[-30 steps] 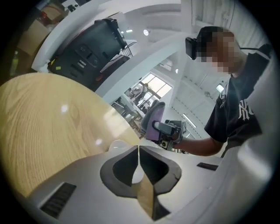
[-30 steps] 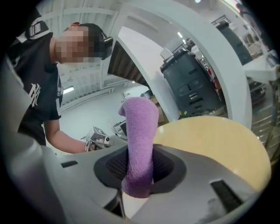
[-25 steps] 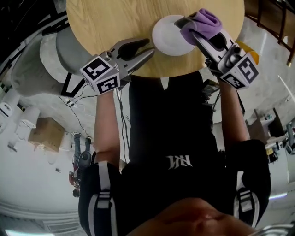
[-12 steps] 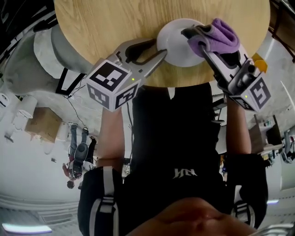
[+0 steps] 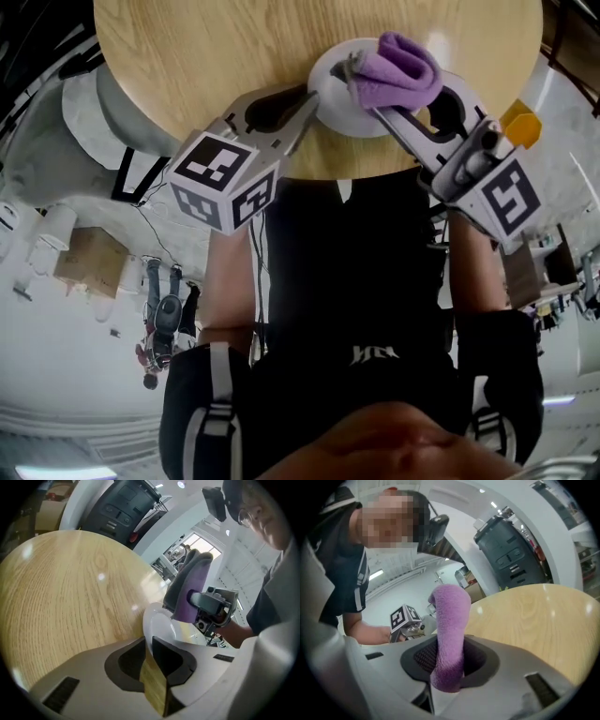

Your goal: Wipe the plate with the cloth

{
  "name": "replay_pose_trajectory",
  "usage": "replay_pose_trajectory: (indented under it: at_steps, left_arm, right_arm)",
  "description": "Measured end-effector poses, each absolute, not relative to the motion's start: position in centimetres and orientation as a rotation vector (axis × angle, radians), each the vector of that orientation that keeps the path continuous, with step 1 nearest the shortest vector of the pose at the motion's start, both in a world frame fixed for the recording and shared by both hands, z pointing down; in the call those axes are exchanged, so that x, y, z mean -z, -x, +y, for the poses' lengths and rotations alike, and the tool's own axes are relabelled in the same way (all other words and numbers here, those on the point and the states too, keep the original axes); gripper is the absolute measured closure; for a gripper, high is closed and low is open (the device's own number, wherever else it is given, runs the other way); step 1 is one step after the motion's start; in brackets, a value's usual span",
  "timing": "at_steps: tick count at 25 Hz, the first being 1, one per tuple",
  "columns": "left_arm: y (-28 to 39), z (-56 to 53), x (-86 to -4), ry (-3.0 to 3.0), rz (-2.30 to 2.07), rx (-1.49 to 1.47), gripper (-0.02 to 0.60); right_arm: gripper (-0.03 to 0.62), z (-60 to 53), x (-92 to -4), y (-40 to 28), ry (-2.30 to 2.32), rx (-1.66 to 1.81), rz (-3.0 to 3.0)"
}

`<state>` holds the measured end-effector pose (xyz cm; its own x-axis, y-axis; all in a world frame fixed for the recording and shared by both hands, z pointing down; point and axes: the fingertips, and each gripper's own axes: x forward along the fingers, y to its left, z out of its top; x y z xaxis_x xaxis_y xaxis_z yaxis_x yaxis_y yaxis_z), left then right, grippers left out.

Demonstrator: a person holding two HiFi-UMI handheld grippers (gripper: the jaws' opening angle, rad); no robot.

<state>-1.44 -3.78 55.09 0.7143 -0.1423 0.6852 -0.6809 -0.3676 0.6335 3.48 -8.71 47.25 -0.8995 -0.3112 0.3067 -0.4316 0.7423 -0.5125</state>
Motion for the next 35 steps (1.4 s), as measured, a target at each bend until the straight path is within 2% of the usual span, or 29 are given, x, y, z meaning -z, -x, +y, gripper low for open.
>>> replay_pose_trajectory:
  at_steps: [4, 9, 13, 26, 30, 35]
  left_arm:
    - [1.5, -3.8, -55.1, -1.883, -0.675, -0.628, 0.531]
    - [1.4, -3.8, -55.1, -1.889, -0.700, -0.633, 0.532]
    - [1.4, -3.9, -55.0, -1.896, -0.698, -0.645, 0.534]
    - [1.2, -4.1, -54.7, -1.909, -0.709, -0.655, 0.534]
    - [1.1, -4.1, -54.6, -1.917, -0.714, -0.653, 0.535]
    - [1.1, -3.9, -54.7, -1.919, -0.732, -0.644, 0.534]
  right_arm:
    - [0.488, -7.9, -48.4, 0.8, -0.508, -0.673, -2.682]
    - [0.490, -6.6, -51.9, 1.1, -0.446, -0.395, -2.486]
    - [0.491, -7.5, -52.1, -0.7, -0.463, -0.277, -2.440]
    - [0.494, -9.5, -51.7, -9.4, -0.627, -0.283, -2.287]
    - [0.496, -9.0, -48.5, -5.3, -0.662, -0.370, -2.452]
    - [0.496, -6.3, -48.7, 1.2, -0.463, -0.419, -2.572]
